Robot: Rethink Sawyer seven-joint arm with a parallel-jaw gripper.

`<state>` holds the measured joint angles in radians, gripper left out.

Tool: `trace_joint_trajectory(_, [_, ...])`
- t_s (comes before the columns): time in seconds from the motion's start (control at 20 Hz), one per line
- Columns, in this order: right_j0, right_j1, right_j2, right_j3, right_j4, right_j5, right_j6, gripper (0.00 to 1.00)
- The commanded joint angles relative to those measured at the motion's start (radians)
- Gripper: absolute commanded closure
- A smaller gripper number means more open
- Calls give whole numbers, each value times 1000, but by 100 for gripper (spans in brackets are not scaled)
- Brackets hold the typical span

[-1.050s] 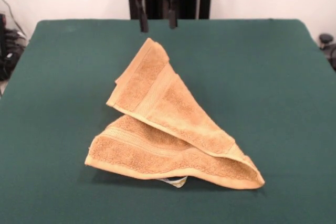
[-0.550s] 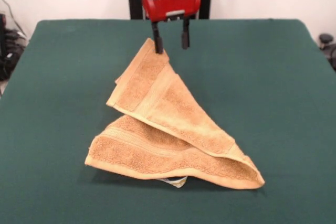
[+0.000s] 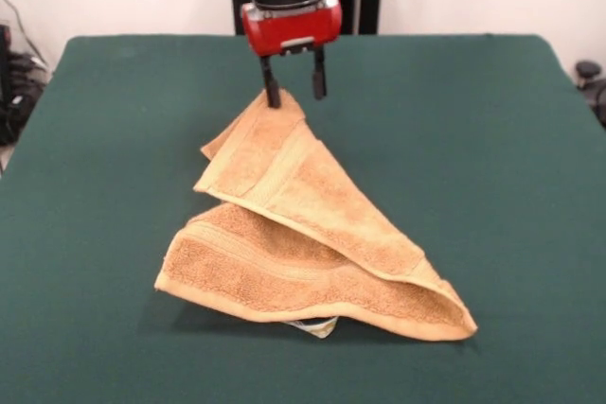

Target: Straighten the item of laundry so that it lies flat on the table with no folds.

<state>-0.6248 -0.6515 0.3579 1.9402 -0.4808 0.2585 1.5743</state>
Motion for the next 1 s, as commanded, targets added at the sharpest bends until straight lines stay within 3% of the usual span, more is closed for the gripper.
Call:
trace_joint_trajectory(0.05, [-42,22,66,67,-12,1,52,0])
trace_joint_trajectory(0.35, [-91,11,86,84,-21,12,33,0])
trace_joint_trajectory(1.0, [-48,-7,57,88,-42,-27,63,0])
